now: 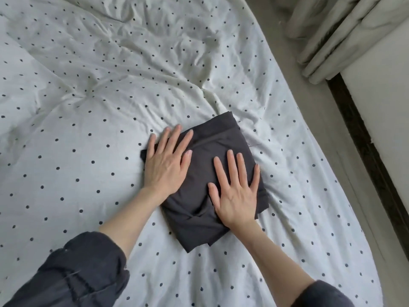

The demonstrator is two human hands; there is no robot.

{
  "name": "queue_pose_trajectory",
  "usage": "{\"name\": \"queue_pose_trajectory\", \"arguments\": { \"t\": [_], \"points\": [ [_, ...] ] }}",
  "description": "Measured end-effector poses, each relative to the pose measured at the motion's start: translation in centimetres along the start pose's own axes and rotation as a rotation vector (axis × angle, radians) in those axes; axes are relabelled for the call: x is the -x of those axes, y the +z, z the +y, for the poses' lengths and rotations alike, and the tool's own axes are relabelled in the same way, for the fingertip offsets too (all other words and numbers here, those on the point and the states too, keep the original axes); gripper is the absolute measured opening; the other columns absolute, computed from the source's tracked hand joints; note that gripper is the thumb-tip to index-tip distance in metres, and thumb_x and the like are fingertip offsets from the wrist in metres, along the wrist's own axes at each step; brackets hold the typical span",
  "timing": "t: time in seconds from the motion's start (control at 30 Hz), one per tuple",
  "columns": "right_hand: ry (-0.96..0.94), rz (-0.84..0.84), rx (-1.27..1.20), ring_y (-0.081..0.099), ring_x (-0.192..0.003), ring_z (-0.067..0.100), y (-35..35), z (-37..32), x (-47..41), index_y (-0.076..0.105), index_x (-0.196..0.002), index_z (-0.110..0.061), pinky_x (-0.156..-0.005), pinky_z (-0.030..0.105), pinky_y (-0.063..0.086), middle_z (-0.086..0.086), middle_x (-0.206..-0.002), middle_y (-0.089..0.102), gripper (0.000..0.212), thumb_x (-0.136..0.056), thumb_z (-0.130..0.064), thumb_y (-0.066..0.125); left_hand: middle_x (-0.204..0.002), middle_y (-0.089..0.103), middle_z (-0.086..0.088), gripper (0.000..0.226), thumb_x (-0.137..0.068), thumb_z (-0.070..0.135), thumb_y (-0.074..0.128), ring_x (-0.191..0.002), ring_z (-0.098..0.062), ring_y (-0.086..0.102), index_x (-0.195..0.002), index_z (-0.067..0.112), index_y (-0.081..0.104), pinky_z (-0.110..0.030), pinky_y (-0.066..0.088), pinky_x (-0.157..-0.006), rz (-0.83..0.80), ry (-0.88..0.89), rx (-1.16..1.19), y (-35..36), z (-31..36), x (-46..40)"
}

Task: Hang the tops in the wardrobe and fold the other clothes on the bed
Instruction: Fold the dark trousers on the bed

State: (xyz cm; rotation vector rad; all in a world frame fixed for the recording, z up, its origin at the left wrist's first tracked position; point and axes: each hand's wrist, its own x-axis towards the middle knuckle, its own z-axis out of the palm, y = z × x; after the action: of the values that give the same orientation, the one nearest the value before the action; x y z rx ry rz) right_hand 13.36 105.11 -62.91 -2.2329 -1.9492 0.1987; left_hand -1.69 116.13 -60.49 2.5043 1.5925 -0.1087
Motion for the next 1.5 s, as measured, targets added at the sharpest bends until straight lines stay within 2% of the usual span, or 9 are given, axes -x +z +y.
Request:
{"name": "queue_pose_trajectory", "arguments": {
  "t": [0.37,0.5,0.57,0.67,0.77,0.87,1.03,1.2,1.5],
  "points": [
    [0.029,-0.145,-0.013,0.028,-0.140,0.028,-0.5,-0.2,-0.6,0.034,-0.144,-0.024,-0.111,0.059,0.018,0.010,-0.152,0.031,0.056,-0.093,-0.046,0.029,-0.157,0.016,-0.006,0.059,-0.096,0.045,0.008,-0.145,-0.028,0.015,-0.149,0.021,0.016,-0.055,0.004,-0.115,-0.088,-0.002,-0.123,1.0,0.1,-0.5],
    [0.029,-0.176,-0.307,0.007,-0.144,0.015,-4.3,0.0,-0.2,0.037,-0.144,-0.026,-0.117,0.052,0.005,0.002,-0.155,0.022,0.048,-0.097,-0.036,0.043,-0.159,0.005,-0.003,0.067,-0.094,0.053,0.002,-0.146,-0.027,0.002,-0.150,0.017,0.011,-0.051,-0.001,-0.115,-0.109,0.011,-0.018,-1.5,0.8,1.8],
    [0.041,-0.111,-0.495,0.021,-0.142,0.016,-6.9,1.3,-0.8,0.053,-0.133,-0.021,-0.115,0.044,0.020,0.003,-0.150,0.035,0.039,-0.094,-0.024,0.054,-0.158,0.013,-0.004,0.064,-0.095,0.047,0.011,-0.145,-0.030,0.008,-0.149,0.015,0.022,-0.051,0.008,-0.115,-0.061,0.054,0.078,-2.4,0.5,4.4],
    [0.322,-0.142,-0.699,0.045,-0.122,0.015,-10.2,4.0,-3.4,0.051,-0.133,-0.021,-0.101,0.027,0.037,-0.001,-0.134,0.047,0.047,-0.088,-0.027,0.064,-0.147,0.036,-0.017,0.039,-0.098,0.021,0.044,-0.137,-0.035,0.032,-0.133,0.007,0.052,-0.047,0.029,-0.110,0.109,-0.034,0.384,-2.9,0.1,8.0],
    [0.621,-0.587,-0.985,0.059,-0.109,0.021,-11.1,6.5,-6.9,0.053,-0.128,-0.013,-0.096,0.036,0.048,0.003,-0.120,0.061,0.052,-0.084,-0.036,0.068,-0.124,0.054,-0.015,0.019,-0.089,0.004,0.060,-0.108,-0.031,0.057,-0.107,0.005,0.065,-0.042,0.049,-0.091,0.215,-0.518,0.879,-3.2,-0.6,8.8],
    [0.629,-0.881,-1.101,0.063,-0.105,0.021,-9.9,8.4,-8.7,0.066,-0.114,-0.008,-0.096,0.033,0.048,0.005,-0.115,0.068,0.049,-0.078,-0.040,0.072,-0.108,0.068,-0.012,0.019,-0.089,0.018,0.063,-0.089,-0.023,0.067,-0.104,0.006,0.061,-0.029,0.054,-0.070,-0.062,-0.929,1.408,-3.7,-1.6,8.5],
    [0.688,-1.075,-1.143,0.060,-0.100,0.017,-7.5,10.1,-10.3,0.069,-0.109,-0.009,-0.092,0.031,0.046,0.003,-0.110,0.068,0.061,-0.060,-0.044,0.081,-0.098,0.073,-0.007,0.024,-0.082,0.021,0.067,-0.083,-0.018,0.071,-0.103,0.009,0.066,-0.029,0.058,-0.064,-0.419,-0.976,1.729,-4.1,-2.8,7.6],
    [0.722,-1.088,-1.146,0.067,-0.079,0.011,-7.0,10.0,-10.3,0.071,-0.099,-0.013,-0.064,0.023,0.053,-0.002,-0.094,0.071,0.053,-0.055,-0.041,0.083,-0.090,0.074,-0.004,0.018,-0.084,0.013,0.065,-0.075,-0.016,0.071,-0.101,0.010,0.064,-0.030,0.057,-0.057,-0.410,-0.984,1.704,-4.3,-2.6,7.0],
    [0.811,-1.091,-1.235,0.064,-0.090,0.023,-8.9,6.8,-4.6,0.065,-0.110,0.003,-0.070,0.031,0.057,0.012,-0.101,0.064,0.048,-0.073,-0.024,0.078,-0.095,0.074,-0.006,0.017,-0.085,0.013,0.066,-0.079,-0.017,0.071,-0.101,0.008,0.066,-0.026,0.056,-0.055,-0.415,-0.870,1.485,-6.3,-5.5,9.9]
  ]
}}
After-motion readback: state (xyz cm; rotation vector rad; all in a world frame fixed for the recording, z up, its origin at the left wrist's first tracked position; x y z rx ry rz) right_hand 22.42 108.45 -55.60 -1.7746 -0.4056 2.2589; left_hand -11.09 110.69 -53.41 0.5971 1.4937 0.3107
